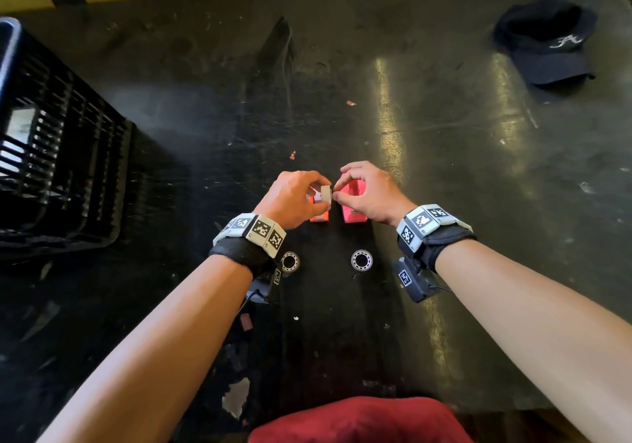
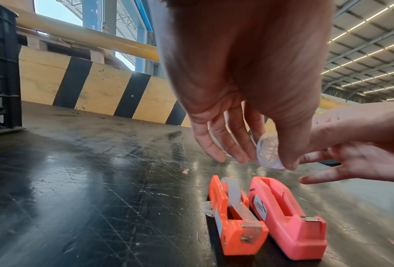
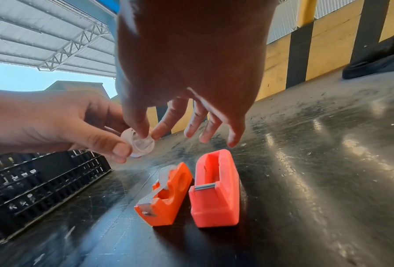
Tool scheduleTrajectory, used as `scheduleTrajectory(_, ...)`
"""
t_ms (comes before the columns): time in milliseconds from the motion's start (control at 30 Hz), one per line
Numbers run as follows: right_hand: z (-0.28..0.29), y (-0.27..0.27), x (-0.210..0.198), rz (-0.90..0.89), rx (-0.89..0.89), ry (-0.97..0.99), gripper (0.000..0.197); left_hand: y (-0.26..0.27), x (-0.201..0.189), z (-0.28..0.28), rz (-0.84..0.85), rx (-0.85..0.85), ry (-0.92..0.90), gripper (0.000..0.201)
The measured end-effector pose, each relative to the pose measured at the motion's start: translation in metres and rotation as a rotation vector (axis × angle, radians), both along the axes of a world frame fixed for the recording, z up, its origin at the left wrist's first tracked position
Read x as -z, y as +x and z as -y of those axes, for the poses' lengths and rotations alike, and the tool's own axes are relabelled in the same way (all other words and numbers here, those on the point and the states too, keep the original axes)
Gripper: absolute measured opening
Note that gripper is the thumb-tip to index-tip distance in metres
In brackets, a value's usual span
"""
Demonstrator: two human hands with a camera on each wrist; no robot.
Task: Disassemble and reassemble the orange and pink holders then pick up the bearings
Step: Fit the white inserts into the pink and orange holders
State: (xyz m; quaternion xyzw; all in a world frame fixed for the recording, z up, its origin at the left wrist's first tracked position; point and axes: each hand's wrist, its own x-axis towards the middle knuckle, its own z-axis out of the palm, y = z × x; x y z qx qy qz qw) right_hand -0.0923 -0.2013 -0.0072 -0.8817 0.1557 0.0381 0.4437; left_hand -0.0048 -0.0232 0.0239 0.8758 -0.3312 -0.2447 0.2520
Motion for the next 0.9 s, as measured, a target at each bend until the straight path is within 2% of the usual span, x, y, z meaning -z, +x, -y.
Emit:
scheduleTrajectory(300,-0.005,-0.008,-0.005,-0.057,-0.056,0.065,0.013,-0.009,0.000,-0.007,-0.003,-0.009,0.023,0.043)
scheduleTrajectory(367,-0.001,-0.014,-0.007,-0.078,-0.057,0.054,0.011,-0.016,-0.001,-0.011,0.039,-0.023,0.050,0.041)
scheduleTrajectory(466,0.008,-0.028,-0.008,-0.134,-0.036,-0.002,0.012,-0.036,0.005,-0.014,0.088,0.056,0.228,0.037)
scheduleTrajectory(533,0.014,-0.038,-0.008,-0.172,-0.018,-0.007,0.019,-0.056,0.019,-0.015,0.100,0.137,0.351,0.036)
scheduleTrajectory(600,0.017,-0.047,-0.008,-0.207,-0.009,-0.004,0.025,-0.070,0.034,-0.014,0.106,0.176,0.436,0.043)
scheduleTrajectory(700,0.018,-0.059,-0.003,-0.229,-0.002,-0.014,0.022,-0.082,0.049,-0.010,0.148,0.203,0.538,0.057)
scheduleTrajectory(766,0.019,-0.064,0.001,-0.231,0.002,-0.016,0.020,-0.085,0.051,-0.004,0.213,0.217,0.546,0.063)
scheduleTrajectory(900,0.023,-0.072,0.005,-0.252,0.033,-0.010,0.023,-0.087,0.051,0.011,0.243,0.341,0.447,0.055)
